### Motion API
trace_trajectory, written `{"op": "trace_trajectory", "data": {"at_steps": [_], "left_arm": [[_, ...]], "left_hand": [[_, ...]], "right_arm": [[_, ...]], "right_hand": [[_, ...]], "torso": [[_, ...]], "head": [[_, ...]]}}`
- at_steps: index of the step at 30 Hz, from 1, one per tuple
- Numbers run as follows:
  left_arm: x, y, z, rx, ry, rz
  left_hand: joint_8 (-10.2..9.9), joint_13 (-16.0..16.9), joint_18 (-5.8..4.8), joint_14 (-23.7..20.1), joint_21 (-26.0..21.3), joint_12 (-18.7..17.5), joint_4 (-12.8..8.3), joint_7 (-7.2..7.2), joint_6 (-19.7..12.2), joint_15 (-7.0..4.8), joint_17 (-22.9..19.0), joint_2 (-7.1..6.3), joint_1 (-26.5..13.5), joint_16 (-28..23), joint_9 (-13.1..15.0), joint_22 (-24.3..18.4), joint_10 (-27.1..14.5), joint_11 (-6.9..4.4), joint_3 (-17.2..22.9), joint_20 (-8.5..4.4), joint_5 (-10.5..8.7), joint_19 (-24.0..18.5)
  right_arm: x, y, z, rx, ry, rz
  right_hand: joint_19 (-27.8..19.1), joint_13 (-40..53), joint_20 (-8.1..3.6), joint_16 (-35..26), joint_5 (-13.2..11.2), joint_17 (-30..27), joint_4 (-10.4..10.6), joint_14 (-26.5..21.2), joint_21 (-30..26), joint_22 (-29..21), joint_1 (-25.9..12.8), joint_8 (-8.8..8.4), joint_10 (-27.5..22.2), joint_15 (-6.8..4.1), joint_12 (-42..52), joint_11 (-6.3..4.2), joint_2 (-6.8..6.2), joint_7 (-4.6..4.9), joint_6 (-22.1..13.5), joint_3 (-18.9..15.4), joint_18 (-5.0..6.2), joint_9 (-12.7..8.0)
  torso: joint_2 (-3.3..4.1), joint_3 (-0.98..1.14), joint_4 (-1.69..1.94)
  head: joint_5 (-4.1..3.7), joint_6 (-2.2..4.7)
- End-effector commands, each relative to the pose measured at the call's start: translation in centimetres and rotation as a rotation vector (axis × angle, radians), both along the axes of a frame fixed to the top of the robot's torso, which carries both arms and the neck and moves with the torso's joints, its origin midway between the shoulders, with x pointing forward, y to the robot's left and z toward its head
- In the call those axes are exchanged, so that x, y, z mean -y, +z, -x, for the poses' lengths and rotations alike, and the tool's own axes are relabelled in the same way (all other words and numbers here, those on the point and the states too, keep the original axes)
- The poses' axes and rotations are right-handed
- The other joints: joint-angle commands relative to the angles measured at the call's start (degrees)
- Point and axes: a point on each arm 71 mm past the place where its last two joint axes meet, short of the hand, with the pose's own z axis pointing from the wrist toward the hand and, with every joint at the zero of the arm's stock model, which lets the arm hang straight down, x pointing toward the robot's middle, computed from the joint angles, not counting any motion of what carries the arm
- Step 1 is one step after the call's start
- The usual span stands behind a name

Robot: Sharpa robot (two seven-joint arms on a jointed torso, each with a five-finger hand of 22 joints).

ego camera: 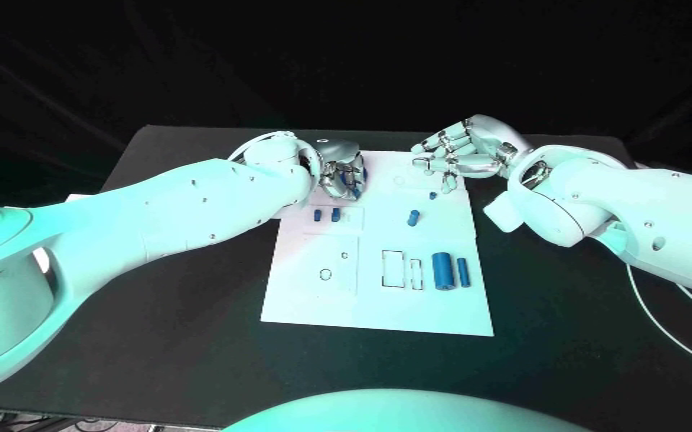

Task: Assemble the parts on the task board

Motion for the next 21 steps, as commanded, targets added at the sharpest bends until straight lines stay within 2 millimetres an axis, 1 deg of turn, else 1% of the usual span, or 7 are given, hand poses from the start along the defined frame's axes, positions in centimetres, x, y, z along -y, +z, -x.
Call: {"op": "trace_trajectory", "data": {"at_steps": [1, 6, 10, 14, 17, 19, 21], "left_arm": [[-0.3, 0.6, 0.2, -0.01, 0.021, 0.067], [-1.6, 1.4, 0.5, -0.02, 0.041, 0.092], [-2.9, 1.5, 0.7, -0.033, 0.06, 0.086], [-4.2, 1.4, 0.5, -0.049, 0.082, 0.07], [-4.7, 1.3, 0.5, -0.057, 0.092, 0.061], [-4.9, 1.1, 0.4, -0.062, 0.096, 0.056], [-5.1, 1.0, 0.4, -0.062, 0.099, 0.049]], "left_hand": [[-0.2, -0.1, -0.95, 1.8, 0.3, -0.2, 0.1, 0.32, 0.0, -0.12, -0.1, -0.13, -0.7, -0.1, 0.0, 0.3, 0.1, 0.24, 0.4, -0.14, -0.09, 0.2], [-0.3, 0.0, -0.95, 1.8, 0.4, -0.5, -0.1, 0.29, 0.2, -0.12, -0.2, -0.32, -1.1, -0.1, -0.1, 0.4, 0.3, 0.23, 0.7, -0.1, -0.12, 0.2], [-0.4, 0.0, -0.95, 1.8, 0.4, -0.7, -0.1, 0.25, 0.3, -0.12, -0.3, -0.53, -1.5, -0.1, -0.1, 0.4, 0.5, 0.21, 0.8, -0.09, -0.16, 0.2], [-0.4, 0.0, -0.96, 1.8, 0.5, -0.8, -0.1, 0.2, 0.3, -0.13, -0.3, -0.64, -1.8, -0.1, -0.2, 0.5, 0.6, 0.19, 0.9, -0.08, -0.18, 0.2], [-0.5, 0.0, -0.96, 1.8, 0.5, -0.9, -0.1, 0.17, 0.3, -0.13, -0.4, -0.71, -2.0, -0.1, -0.2, 0.5, 0.6, 0.18, 1.0, -0.08, -0.18, 0.2], [-0.5, 0.0, -0.96, 1.8, 0.5, -1.0, -0.2, 0.17, 0.3, -0.14, -0.4, -0.76, -2.0, -0.1, -0.2, 0.5, 0.6, 0.19, 1.1, -0.07, -0.18, 0.2], [-0.5, 0.0, -0.96, 1.8, 0.5, -1.0, -0.2, 0.17, 0.3, -0.14, -0.4, -0.76, -2.0, -0.1, -0.2, 0.5, 0.6, 0.19, 1.1, -0.07, -0.18, 0.2]], "right_arm": [[-0.1, 0.0, 0.1, 0.0, 0.019, 0.0], [0.0, 0.0, 0.1, 0.0, 0.016, 0.001], [0.1, 0.0, 0.1, 0.0, 0.014, 0.002], [0.1, 0.0, 0.0, -0.001, 0.013, 0.002], [0.1, 0.0, 0.0, -0.001, 0.013, 0.002], [0.1, 0.0, 0.0, 0.0, 0.014, 0.002], [0.1, 0.0, 0.0, 0.0, 0.014, 0.002]], "right_hand": [[0.3, -0.1, 0.1, -0.2, 0.2, 0.1, 0.0, -0.2, -0.2, -0.1, -0.1, -0.12, -0.3, -0.02, 0.3, -0.03, 0.22, 0.0, -0.3, 0.0, 0.35, 0.1], [0.3, -0.1, 0.1, -0.2, 0.2, 0.1, 0.0, -0.2, -0.2, -0.1, -0.1, -0.12, -0.3, -0.02, 0.3, -0.03, 0.22, 0.0, -0.3, 0.0, 0.35, 0.1], [0.3, -0.1, 0.1, -0.2, 0.2, 0.1, 0.0, -0.2, -0.2, -0.1, -0.1, -0.12, -0.3, -0.02, 0.3, -0.03, 0.22, 0.0, -0.3, 0.0, 0.35, 0.1], [0.3, -0.1, 0.1, -0.2, 0.2, 0.1, 0.0, -0.2, -0.2, -0.1, -0.1, -0.12, -0.3, -0.02, 0.3, -0.03, 0.22, 0.0, -0.3, 0.0, 0.35, 0.1], [0.3, -0.1, 0.1, -0.2, 0.2, 0.1, 0.0, -0.2, -0.2, -0.1, -0.1, -0.12, -0.3, -0.02, 0.3, -0.03, 0.22, 0.0, -0.3, 0.0, 0.35, 0.1], [0.3, -0.1, 0.1, -0.2, 0.2, 0.1, 0.0, -0.2, -0.2, -0.1, -0.1, -0.12, -0.3, -0.02, 0.3, -0.03, 0.22, 0.0, -0.3, 0.0, 0.35, 0.1], [0.3, -0.1, 0.1, -0.2, 0.2, 0.1, 0.0, -0.2, -0.2, -0.1, -0.1, -0.12, -0.3, -0.02, 0.3, -0.03, 0.22, 0.0, -0.3, 0.0, 0.35, 0.1]], "torso": [[-0.05, 0.04, 0.09], [-0.03, 0.01, 0.12], [-0.07, 0.04, 0.22], [-0.1, 0.05, 0.46], [-0.05, -0.05, 0.36], [-0.04, -0.03, 0.31], [-0.02, -0.04, 0.26]], "head": [[-0.06, 0.05], [-0.03, 0.07], [-0.03, 0.09], [-0.06, -0.03], [0.13, 0.07], [0.23, -0.02], [0.26, 0.15]]}}
